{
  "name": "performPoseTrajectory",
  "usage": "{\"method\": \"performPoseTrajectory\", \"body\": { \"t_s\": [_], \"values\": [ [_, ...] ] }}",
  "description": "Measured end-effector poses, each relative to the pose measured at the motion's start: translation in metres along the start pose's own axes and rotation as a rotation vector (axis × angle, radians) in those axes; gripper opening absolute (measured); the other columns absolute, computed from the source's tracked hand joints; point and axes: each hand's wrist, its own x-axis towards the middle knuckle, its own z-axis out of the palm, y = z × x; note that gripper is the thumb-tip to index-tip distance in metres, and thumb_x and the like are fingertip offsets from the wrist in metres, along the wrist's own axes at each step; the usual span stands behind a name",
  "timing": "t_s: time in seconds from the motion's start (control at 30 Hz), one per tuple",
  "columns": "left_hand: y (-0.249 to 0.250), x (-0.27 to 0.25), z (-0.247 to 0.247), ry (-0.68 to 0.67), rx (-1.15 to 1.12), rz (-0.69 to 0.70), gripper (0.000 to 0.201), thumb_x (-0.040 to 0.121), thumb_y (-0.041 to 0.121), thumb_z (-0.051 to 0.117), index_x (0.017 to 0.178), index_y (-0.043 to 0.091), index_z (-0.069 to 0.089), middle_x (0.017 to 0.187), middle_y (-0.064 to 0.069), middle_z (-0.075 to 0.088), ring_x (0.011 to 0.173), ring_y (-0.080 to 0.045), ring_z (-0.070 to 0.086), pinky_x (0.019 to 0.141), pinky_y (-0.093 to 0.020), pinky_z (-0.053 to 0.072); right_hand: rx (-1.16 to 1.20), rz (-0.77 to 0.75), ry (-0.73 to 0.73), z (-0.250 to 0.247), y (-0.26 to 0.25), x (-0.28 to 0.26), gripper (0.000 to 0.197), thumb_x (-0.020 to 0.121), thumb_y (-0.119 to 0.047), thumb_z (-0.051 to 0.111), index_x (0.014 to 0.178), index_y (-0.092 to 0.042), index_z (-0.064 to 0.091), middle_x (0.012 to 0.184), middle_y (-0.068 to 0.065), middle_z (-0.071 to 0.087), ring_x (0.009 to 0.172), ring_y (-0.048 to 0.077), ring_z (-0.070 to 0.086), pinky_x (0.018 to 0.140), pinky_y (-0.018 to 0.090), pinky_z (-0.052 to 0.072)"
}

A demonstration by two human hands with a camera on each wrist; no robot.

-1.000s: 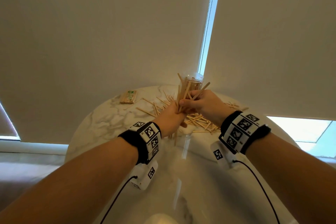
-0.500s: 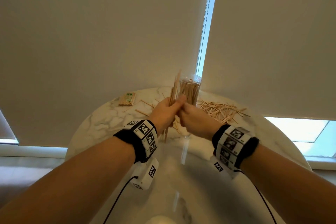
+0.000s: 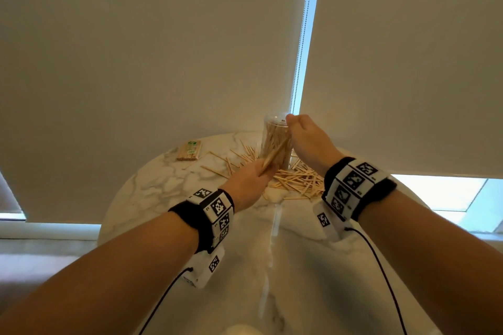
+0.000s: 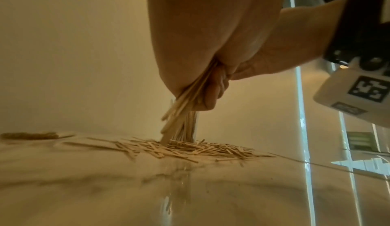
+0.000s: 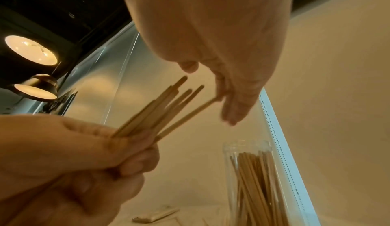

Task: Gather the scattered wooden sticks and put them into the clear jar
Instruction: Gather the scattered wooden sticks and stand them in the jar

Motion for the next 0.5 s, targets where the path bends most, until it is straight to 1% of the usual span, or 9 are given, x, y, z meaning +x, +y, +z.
{"method": "performPoseTrajectory", "body": {
  "t_s": [0.07, 0.13, 0.2, 0.27, 0.3, 0.33, 0.37, 0.43, 0.5],
  "values": [
    [0.006, -0.001, 0.006, -0.067, 0.002, -0.004, 0.026, 0.103, 0.041, 0.044, 0.08, 0.031, 0.049, 0.067, 0.005, 0.05, 0.056, -0.011, 0.044, 0.06, -0.031, 0.042, 0.011, -0.008, -0.152, 0.01, 0.003, -0.002, 0.044, 0.105, -0.036, 0.034, 0.106, -0.008, 0.068, 0.099, -0.001, 0.07, 0.09, 0.013, 0.061, 0.082, 0.03, 0.042],
    [0.005, 0.001, 0.009, -0.114, -0.076, -0.084, 0.021, 0.102, 0.038, 0.046, 0.087, 0.025, 0.053, 0.067, 0.001, 0.049, 0.054, -0.013, 0.043, 0.058, -0.032, 0.044, -0.015, -0.028, -0.264, 0.017, 0.007, -0.007, 0.039, 0.101, -0.029, 0.038, 0.091, -0.011, 0.072, 0.087, -0.001, 0.074, 0.082, 0.013, 0.066, 0.074, 0.03, 0.049],
    [0.0, 0.002, 0.007, -0.117, -0.059, -0.109, 0.026, 0.1, 0.043, 0.049, 0.087, 0.021, 0.056, 0.066, -0.001, 0.05, 0.052, -0.013, 0.043, 0.055, -0.03, 0.042, -0.124, -0.102, -0.205, 0.017, 0.011, -0.008, 0.039, 0.099, -0.032, 0.039, 0.083, -0.014, 0.07, 0.079, 0.0, 0.07, 0.076, 0.013, 0.063, 0.066, 0.028, 0.047],
    [-0.003, 0.003, 0.004, -0.11, 0.087, -0.035, 0.033, 0.094, 0.05, 0.058, 0.084, 0.019, 0.06, 0.066, 0.0, 0.056, 0.052, -0.011, 0.047, 0.056, -0.027, 0.041, -0.289, -0.223, -0.075, 0.013, 0.012, -0.01, 0.042, 0.102, -0.035, 0.039, 0.075, -0.014, 0.063, 0.071, 0.0, 0.062, 0.065, 0.011, 0.055, 0.057, 0.024, 0.037],
    [-0.002, 0.003, 0.003, -0.119, 0.098, 0.0, 0.028, 0.09, 0.047, 0.065, 0.09, 0.02, 0.063, 0.068, 0.003, 0.06, 0.053, -0.006, 0.05, 0.057, -0.024, 0.041, -0.395, -0.279, -0.079, 0.013, 0.013, -0.01, 0.045, 0.104, -0.036, 0.037, 0.072, -0.015, 0.06, 0.067, -0.001, 0.059, 0.061, 0.011, 0.053, 0.055, 0.024, 0.036],
    [-0.001, 0.003, 0.002, -0.122, 0.067, 0.021, 0.022, 0.088, 0.038, 0.071, 0.099, 0.021, 0.064, 0.071, 0.008, 0.062, 0.053, 0.001, 0.051, 0.056, -0.019, 0.041, -0.525, -0.324, -0.129, 0.015, 0.015, -0.012, 0.048, 0.104, -0.038, 0.035, 0.07, -0.015, 0.059, 0.065, -0.001, 0.058, 0.058, 0.012, 0.053, 0.056, 0.024, 0.038],
    [-0.001, 0.004, 0.002, -0.127, 0.013, 0.01, 0.027, 0.085, 0.027, 0.074, 0.108, 0.022, 0.062, 0.073, 0.012, 0.062, 0.051, 0.006, 0.052, 0.053, -0.014, 0.04, -0.663, -0.362, -0.184, 0.02, 0.017, -0.014, 0.051, 0.104, -0.04, 0.031, 0.07, -0.015, 0.059, 0.063, -0.001, 0.058, 0.058, 0.013, 0.054, 0.058, 0.026, 0.042],
    [-0.003, 0.008, 0.002, -0.148, -0.087, -0.044, 0.047, 0.081, 0.011, 0.076, 0.121, 0.021, 0.053, 0.067, 0.015, 0.059, 0.043, 0.007, 0.05, 0.046, -0.012, 0.038, -0.862, -0.415, -0.224, 0.028, 0.02, -0.015, 0.053, 0.104, -0.043, 0.026, 0.072, -0.017, 0.059, 0.065, 0.0, 0.06, 0.06, 0.017, 0.059, 0.059, 0.031, 0.049],
    [-0.008, 0.011, 0.002, -0.16, -0.121, -0.094, 0.075, 0.077, 0.009, 0.078, 0.139, 0.021, 0.039, 0.065, 0.011, 0.058, 0.041, 0.002, 0.047, 0.043, -0.018, 0.039, -0.947, -0.439, -0.255, 0.028, 0.018, -0.014, 0.052, 0.105, -0.042, 0.025, 0.071, -0.018, 0.057, 0.065, -0.001, 0.058, 0.062, 0.018, 0.061, 0.061, 0.032, 0.053]
  ]
}}
